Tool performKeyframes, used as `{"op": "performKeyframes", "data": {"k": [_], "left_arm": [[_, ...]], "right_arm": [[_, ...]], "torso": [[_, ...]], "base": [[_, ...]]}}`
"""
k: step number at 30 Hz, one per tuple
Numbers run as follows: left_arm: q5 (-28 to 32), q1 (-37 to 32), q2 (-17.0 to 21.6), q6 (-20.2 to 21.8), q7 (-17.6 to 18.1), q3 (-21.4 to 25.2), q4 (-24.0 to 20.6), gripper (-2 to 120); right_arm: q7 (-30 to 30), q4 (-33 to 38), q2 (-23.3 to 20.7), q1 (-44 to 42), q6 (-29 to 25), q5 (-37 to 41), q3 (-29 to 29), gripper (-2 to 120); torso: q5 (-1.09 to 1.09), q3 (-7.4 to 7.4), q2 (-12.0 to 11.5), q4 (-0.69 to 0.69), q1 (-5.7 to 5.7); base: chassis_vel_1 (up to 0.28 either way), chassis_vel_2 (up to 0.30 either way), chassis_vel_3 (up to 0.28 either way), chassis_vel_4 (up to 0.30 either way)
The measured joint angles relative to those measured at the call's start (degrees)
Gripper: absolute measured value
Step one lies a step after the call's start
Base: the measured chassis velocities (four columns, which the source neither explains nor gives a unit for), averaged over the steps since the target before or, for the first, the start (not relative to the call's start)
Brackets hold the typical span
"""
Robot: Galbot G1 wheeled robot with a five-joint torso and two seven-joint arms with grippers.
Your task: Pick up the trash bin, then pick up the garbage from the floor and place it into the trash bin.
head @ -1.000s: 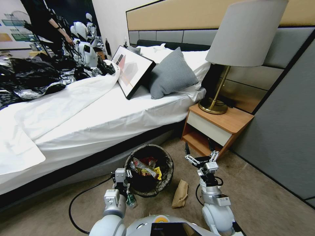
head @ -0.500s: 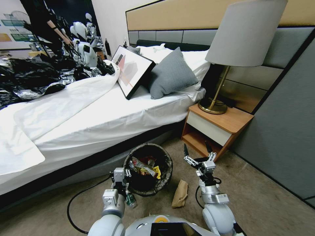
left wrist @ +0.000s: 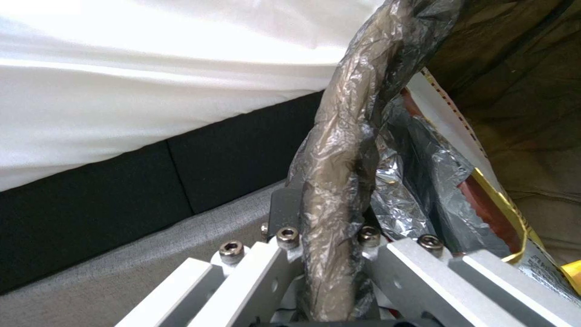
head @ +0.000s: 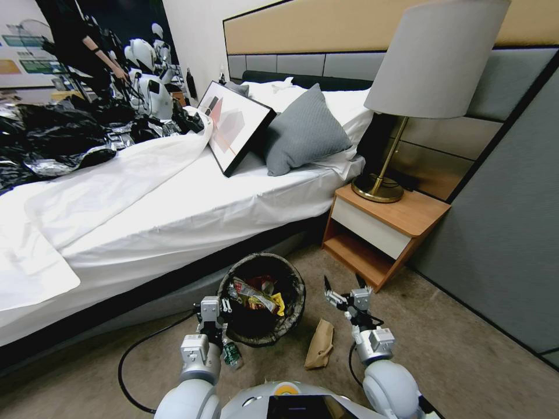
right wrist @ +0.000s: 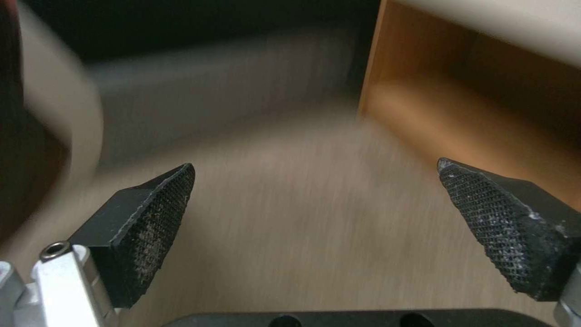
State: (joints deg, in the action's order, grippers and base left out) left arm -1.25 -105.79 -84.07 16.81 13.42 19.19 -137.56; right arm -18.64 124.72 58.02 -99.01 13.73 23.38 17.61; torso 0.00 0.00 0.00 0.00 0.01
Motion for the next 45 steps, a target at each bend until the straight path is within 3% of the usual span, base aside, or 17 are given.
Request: {"op": "performKeyframes", "data": {"k": [9,14,31,45], "left_arm": [[-0.28,-0.16,-0.33,-0.3,0.13,-0.39,0.11,0],[-0.35,-0.15,-0.28,-0.3,0.16,-0.57,0.05,0],[-0.28,-0.13,-0.14,-0.3,0.26,-0.09,0.09,0],[-0.3,-0.31,-0.15,-0.3,0.31,0.06,0.41,0]], "right_arm": [[-1.53,-0.9,-3.57,-2.51,9.32,7.98,-0.81,100],[2.5,-3.3,-4.57,-3.09,12.37,8.74,-0.71,100],[7.64,-15.67,-0.7,4.02,13.56,8.22,-4.37,100],[10.92,-23.0,4.26,10.07,9.78,6.28,-5.35,100]], "torso": [[0.01,0.0,0.0,0.0,0.0],[0.0,0.0,0.0,0.0,0.0],[0.0,0.0,0.0,0.0,0.0],[-0.01,0.0,0.0,0.0,-0.01]], "base": [[0.0,0.0,0.0,0.0],[0.0,0.0,0.0,0.0],[0.0,0.0,0.0,0.0],[0.0,0.0,0.0,0.0]]}}
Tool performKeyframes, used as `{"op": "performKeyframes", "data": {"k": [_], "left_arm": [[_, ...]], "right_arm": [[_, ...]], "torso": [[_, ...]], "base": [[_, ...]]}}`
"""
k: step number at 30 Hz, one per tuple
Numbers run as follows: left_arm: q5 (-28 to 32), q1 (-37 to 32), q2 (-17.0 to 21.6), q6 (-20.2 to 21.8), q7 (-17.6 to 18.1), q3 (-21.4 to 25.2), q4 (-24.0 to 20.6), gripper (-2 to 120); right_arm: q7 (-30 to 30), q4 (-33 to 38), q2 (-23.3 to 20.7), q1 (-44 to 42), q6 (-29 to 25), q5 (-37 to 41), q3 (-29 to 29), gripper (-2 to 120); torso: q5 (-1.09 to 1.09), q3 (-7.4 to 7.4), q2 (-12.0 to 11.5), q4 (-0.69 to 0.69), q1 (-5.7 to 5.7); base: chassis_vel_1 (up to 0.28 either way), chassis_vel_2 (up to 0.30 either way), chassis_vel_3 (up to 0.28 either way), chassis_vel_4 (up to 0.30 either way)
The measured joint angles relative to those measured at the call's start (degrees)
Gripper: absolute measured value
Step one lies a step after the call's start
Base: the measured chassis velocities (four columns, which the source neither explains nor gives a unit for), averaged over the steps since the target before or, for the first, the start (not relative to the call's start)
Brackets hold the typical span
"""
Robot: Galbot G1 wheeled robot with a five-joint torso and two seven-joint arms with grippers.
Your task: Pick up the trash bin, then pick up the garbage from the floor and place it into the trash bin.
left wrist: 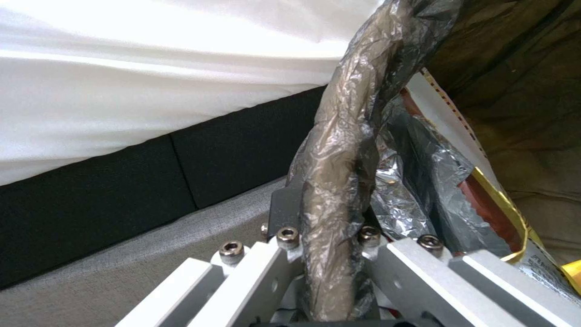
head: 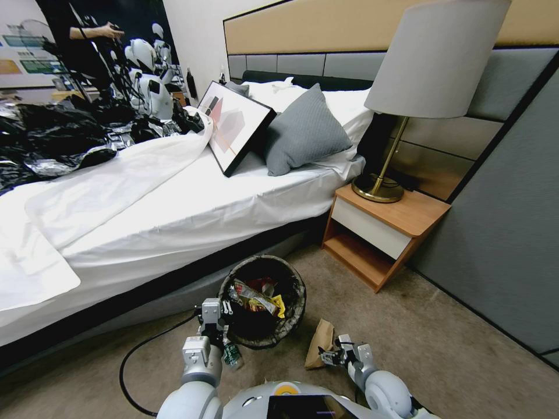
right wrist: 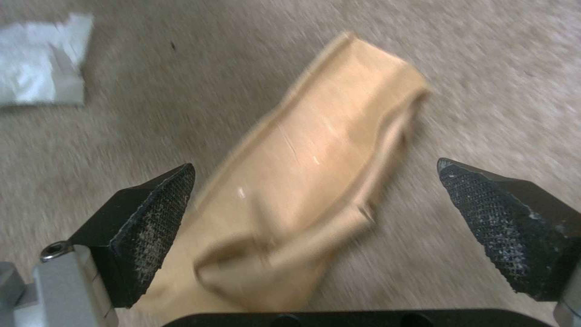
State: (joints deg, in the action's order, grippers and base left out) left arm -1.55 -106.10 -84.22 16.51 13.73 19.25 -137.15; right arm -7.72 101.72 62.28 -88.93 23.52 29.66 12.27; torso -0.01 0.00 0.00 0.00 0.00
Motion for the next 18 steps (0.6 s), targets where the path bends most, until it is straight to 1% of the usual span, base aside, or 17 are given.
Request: {"op": "performKeyframes", "data": {"k": [5,8,16,18], "left_arm": [[-0.1,-0.22,-0.02,-0.02,0.0,-0.07,0.05,0],[-0.08,-0.39,0.0,-0.12,0.03,0.3,-0.02,0],[0.04,-0.41,-0.01,-0.22,0.07,0.67,-0.12,0],[0.05,-0.4,-0.05,-0.25,0.08,0.62,-0.11,0]], "right_arm": [[0.09,-2.06,2.14,1.78,-0.35,-0.14,-0.36,100],[0.25,-4.96,3.93,3.03,-1.39,-0.43,-0.53,100],[1.75,-8.37,5.78,4.09,-2.83,-0.78,0.16,100],[2.36,-10.03,6.29,4.42,-3.7,-1.05,0.52,98]], "torso": [[0.0,0.0,0.0,0.01,0.0],[0.01,0.0,0.0,0.01,0.0],[0.0,0.01,0.0,0.01,0.0],[0.01,0.01,0.0,0.01,-0.01]], "base": [[0.0,0.0,0.0,0.0],[0.0,0.0,0.0,0.0],[0.0,0.0,0.0,0.0],[0.0,0.0,0.0,0.0]]}}
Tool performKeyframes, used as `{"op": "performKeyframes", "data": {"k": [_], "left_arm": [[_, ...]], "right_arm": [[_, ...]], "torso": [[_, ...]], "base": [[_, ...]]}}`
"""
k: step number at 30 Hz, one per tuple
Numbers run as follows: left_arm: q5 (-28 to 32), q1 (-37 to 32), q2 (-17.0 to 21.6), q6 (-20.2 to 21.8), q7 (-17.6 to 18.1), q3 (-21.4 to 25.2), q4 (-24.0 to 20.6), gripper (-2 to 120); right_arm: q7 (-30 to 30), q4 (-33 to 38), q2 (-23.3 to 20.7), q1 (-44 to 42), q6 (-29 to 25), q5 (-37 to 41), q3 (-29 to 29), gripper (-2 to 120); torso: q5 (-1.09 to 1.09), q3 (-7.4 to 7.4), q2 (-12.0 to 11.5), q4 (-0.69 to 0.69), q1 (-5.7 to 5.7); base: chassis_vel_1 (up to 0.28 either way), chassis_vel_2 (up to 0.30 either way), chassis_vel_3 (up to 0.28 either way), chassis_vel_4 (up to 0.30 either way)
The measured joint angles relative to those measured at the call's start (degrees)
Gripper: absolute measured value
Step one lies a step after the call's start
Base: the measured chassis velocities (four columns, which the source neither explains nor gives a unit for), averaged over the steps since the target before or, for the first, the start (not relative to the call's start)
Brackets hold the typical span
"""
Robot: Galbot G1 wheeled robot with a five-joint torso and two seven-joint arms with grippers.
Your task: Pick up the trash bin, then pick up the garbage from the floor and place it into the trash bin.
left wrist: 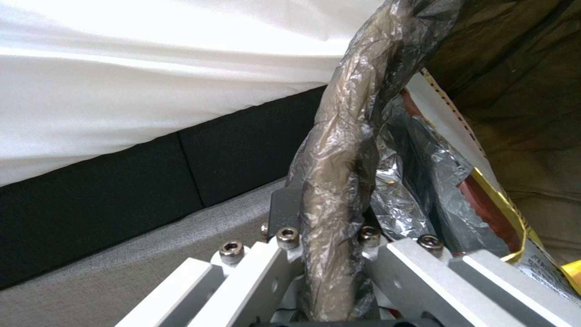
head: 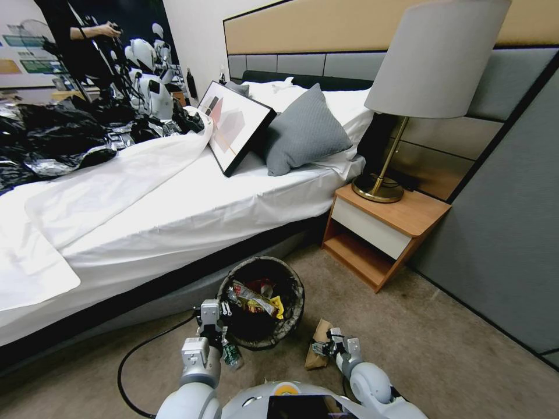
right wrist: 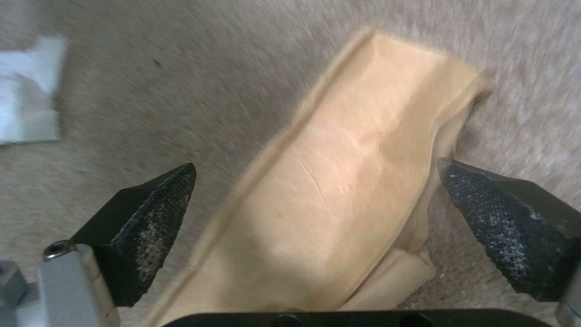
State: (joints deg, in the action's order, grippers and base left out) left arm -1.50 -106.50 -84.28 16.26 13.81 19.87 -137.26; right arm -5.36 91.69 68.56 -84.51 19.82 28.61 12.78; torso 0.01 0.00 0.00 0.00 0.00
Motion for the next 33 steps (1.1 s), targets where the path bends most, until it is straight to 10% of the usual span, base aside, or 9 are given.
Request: {"op": "performKeyframes", "data": {"k": [25,33], "left_arm": [[0.07,0.15,0.04,-0.14,0.05,-0.07,0.15,0],[0.1,0.29,0.12,-0.14,0.05,-0.03,0.2,0]], "right_arm": [[1.73,-2.91,-0.2,0.77,-6.32,-3.63,1.01,7],[2.04,-3.25,-0.62,1.29,-7.77,-4.98,1.09,0]], "torso": [[0.0,0.0,0.0,0.0,0.0],[-0.01,0.0,0.0,0.0,0.0]], "base": [[0.0,0.0,0.0,0.0],[0.0,0.0,0.0,0.0]]}}
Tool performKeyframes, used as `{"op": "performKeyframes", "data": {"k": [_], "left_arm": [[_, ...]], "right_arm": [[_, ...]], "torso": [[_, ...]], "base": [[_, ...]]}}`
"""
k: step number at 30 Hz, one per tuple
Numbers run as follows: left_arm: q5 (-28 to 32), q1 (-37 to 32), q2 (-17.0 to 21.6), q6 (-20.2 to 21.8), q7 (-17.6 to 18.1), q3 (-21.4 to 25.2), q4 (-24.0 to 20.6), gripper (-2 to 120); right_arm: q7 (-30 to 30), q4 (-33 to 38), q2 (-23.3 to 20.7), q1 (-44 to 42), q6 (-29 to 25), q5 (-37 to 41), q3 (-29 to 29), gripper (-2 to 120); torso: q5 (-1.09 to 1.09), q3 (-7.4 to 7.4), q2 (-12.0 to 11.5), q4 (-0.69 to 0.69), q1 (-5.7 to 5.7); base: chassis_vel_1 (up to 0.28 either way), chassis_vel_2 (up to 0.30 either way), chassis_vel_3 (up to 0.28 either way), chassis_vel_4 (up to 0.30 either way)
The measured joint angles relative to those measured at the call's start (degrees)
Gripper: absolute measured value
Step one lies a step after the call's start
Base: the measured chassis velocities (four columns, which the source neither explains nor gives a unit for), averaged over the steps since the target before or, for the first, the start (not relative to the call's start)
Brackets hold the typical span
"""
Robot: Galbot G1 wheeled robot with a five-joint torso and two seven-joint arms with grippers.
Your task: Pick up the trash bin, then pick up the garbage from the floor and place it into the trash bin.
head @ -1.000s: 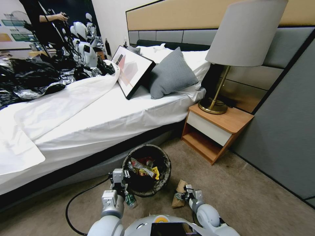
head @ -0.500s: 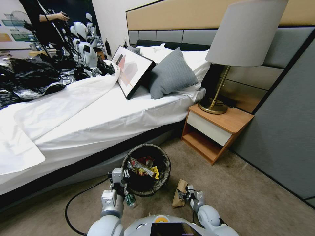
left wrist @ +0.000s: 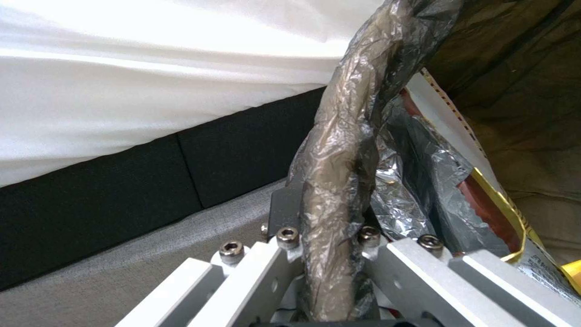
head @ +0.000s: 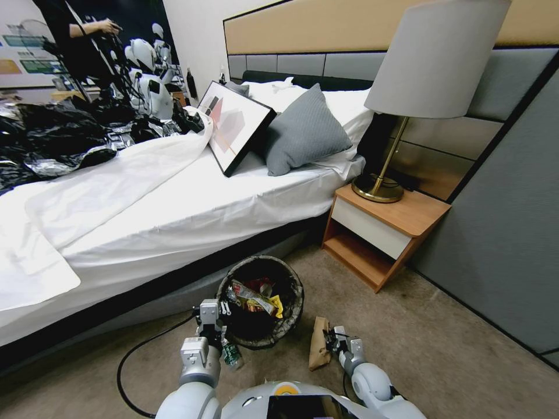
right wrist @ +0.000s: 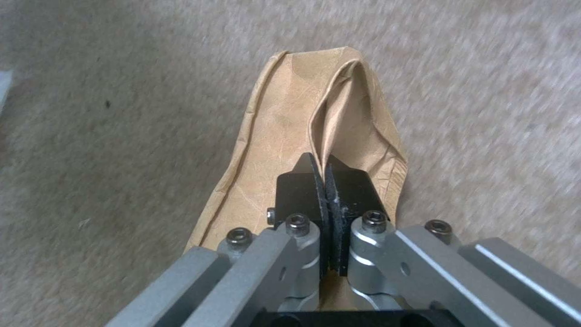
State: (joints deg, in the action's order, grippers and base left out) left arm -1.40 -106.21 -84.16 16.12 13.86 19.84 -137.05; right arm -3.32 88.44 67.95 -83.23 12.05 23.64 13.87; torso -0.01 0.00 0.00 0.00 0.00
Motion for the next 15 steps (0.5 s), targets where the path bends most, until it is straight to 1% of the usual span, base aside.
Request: {"op": "performKeyframes", "data": {"k": [5,10,12,13,15], "left_arm": [[0.05,0.04,0.02,0.0,0.0,0.09,0.02,0],[0.08,0.13,-0.02,0.03,0.0,0.12,-0.01,0],[0.08,0.11,-0.1,0.06,-0.01,0.03,-0.04,0],[0.08,0.11,-0.1,0.06,-0.01,0.03,-0.04,0],[0.08,0.08,-0.12,0.09,-0.01,0.01,-0.08,0]], "right_arm": [[0.16,0.04,-0.08,0.27,-0.87,-0.36,0.2,0],[0.19,2.26,-0.02,0.16,-2.93,-1.18,0.7,0],[0.12,5.19,0.32,-0.16,-6.68,-1.91,1.09,0],[0.12,5.19,0.32,-0.16,-6.68,-1.91,1.09,0],[0.22,8.84,0.88,-0.36,-12.13,-3.23,1.54,0]], "torso": [[0.0,0.0,0.0,0.0,0.0],[0.0,0.0,0.0,0.0,0.0],[0.01,0.0,0.0,0.0,0.0],[0.01,0.0,0.0,0.0,0.0],[0.0,0.0,0.0,0.0,0.0]], "base": [[0.0,0.0,0.0,0.0],[0.0,0.0,0.0,0.0],[0.0,0.0,0.0,0.0],[0.0,0.0,0.0,0.0],[0.0,0.0,0.0,0.0]]}}
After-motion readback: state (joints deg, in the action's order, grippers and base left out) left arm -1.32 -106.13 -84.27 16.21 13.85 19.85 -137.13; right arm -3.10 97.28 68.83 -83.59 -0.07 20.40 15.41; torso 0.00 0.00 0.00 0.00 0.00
